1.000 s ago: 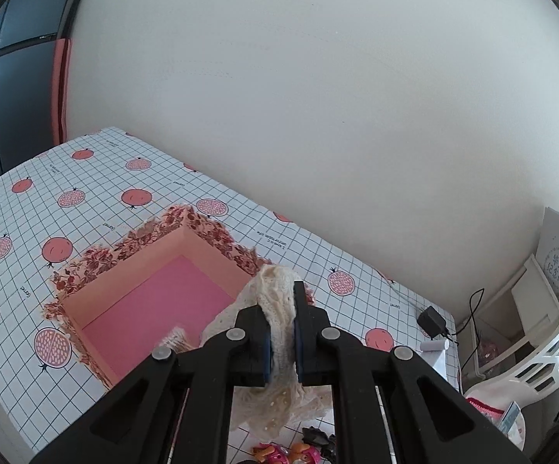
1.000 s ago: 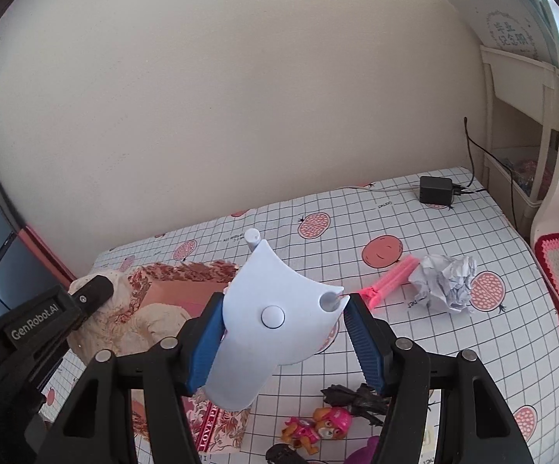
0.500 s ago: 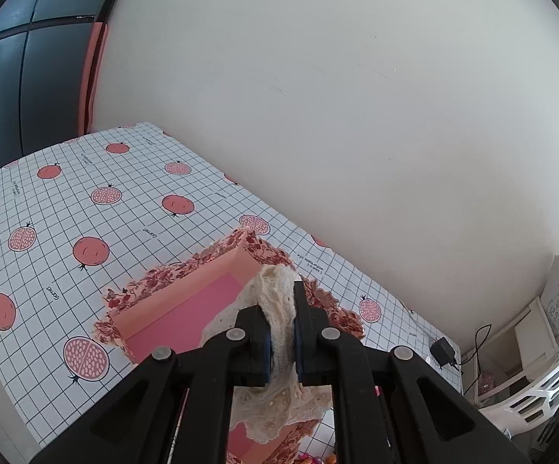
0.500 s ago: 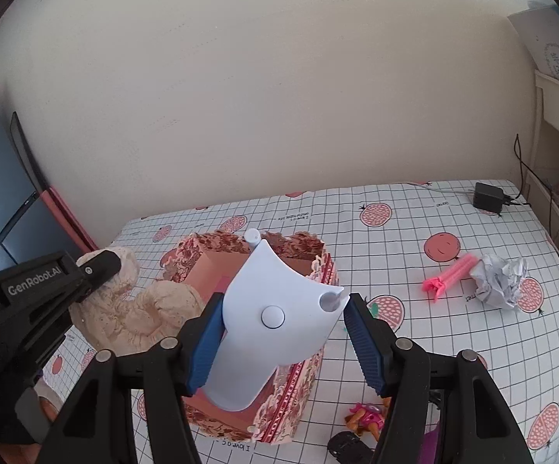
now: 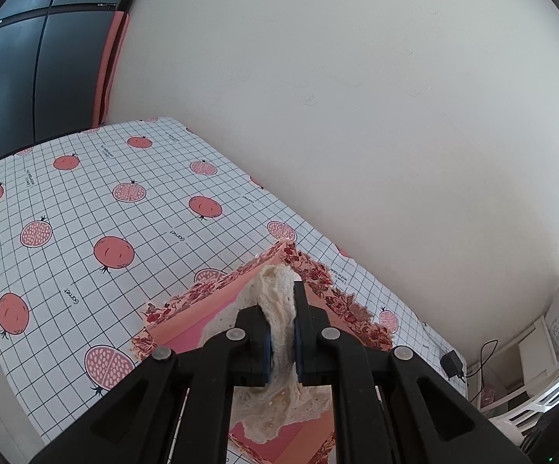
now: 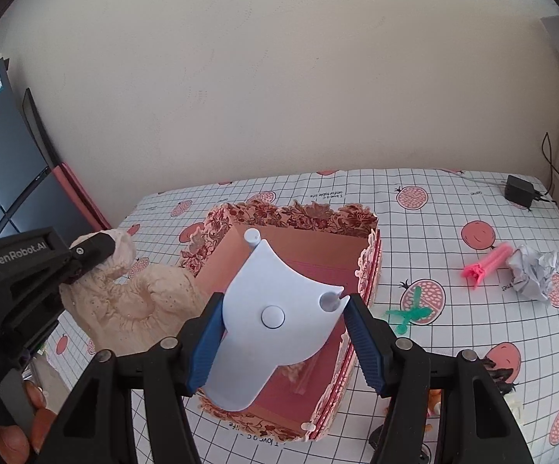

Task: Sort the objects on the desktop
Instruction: 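Lift and carry the lace cloth and white piece over the pink box with both grippers, then open both grippers to drop the lace cloth and white piece into the box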

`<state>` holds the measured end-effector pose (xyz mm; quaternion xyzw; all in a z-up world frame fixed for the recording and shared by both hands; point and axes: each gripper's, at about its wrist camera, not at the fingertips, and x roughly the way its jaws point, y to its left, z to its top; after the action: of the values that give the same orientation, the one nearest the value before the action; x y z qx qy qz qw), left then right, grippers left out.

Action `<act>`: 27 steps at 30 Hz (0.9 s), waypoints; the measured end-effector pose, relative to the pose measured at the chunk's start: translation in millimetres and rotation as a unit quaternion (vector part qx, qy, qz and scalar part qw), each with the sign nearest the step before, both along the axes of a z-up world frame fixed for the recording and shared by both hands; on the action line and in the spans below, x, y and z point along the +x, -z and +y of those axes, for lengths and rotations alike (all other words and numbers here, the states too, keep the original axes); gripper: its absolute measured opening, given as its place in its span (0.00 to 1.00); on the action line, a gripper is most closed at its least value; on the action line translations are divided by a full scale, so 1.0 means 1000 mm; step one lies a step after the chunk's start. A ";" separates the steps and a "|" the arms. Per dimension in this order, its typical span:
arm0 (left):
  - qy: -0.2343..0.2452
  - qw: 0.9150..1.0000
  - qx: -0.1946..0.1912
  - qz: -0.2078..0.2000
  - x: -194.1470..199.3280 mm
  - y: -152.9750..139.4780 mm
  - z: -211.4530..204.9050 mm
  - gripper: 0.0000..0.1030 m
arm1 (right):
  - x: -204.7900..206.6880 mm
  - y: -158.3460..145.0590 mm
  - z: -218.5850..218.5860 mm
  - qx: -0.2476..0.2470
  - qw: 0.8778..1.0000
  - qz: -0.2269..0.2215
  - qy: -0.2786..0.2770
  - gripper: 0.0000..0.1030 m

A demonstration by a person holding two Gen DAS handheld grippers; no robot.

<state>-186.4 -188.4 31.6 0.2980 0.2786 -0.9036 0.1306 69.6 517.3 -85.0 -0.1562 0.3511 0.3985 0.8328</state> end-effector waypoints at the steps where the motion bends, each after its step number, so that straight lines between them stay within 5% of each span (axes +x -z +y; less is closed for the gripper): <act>1: 0.000 1.000 0.003 -0.005 -0.001 0.003 -0.002 0.09 | 0.000 0.003 0.001 -0.003 1.000 0.001 0.001 0.63; 11: 0.007 0.998 0.031 -0.056 -0.019 0.040 -0.008 0.09 | 0.000 0.031 0.015 -0.036 0.999 0.009 0.001 0.63; 25: -0.003 0.996 0.028 -0.080 -0.019 0.046 -0.015 0.10 | -0.003 0.037 0.020 -0.041 0.999 0.012 0.014 0.64; 27: -0.005 0.996 0.028 -0.083 -0.019 0.046 -0.016 0.19 | -0.002 0.037 0.020 -0.040 0.999 0.012 0.017 0.64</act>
<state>-205.6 -204.4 -14.0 0.3738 0.2939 -0.8670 0.1491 68.0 537.1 -121.7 -0.1782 0.3793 0.3718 0.8283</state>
